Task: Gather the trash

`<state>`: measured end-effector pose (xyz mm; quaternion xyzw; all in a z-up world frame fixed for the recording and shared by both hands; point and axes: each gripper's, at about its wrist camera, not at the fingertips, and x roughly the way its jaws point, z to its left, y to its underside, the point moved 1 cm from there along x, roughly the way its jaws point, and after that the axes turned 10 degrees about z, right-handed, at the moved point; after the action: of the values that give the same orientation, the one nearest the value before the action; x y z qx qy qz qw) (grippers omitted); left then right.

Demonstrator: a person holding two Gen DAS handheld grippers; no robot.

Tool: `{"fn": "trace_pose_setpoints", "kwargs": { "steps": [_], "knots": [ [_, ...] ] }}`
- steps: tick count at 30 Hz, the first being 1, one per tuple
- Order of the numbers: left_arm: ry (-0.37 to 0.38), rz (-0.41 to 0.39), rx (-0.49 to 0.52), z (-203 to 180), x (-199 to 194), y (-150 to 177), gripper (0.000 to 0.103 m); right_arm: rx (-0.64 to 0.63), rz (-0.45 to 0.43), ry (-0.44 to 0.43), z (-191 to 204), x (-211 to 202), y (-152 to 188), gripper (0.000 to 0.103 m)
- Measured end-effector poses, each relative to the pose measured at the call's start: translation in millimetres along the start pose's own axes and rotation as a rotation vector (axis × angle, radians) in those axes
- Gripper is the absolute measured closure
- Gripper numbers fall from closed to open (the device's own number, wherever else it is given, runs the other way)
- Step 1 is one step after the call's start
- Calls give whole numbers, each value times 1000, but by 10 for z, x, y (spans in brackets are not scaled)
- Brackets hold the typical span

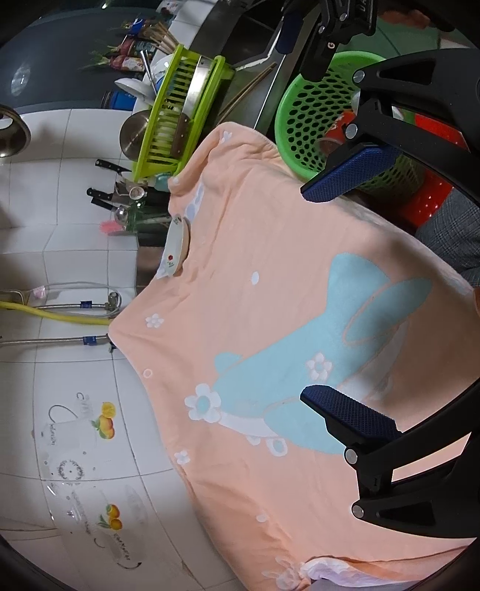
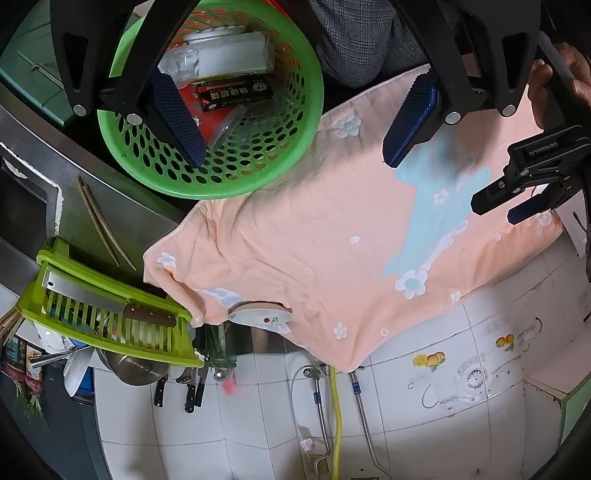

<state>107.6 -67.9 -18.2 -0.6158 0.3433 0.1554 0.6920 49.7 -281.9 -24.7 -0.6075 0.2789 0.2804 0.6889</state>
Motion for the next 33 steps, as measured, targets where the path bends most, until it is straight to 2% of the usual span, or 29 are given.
{"fn": "trace_pose_setpoints", "kwargs": {
  "steps": [33],
  "knots": [
    [-19, -45, 9, -50, -202, 51, 5, -13, -51, 24, 85, -207, 69, 9]
  ]
}}
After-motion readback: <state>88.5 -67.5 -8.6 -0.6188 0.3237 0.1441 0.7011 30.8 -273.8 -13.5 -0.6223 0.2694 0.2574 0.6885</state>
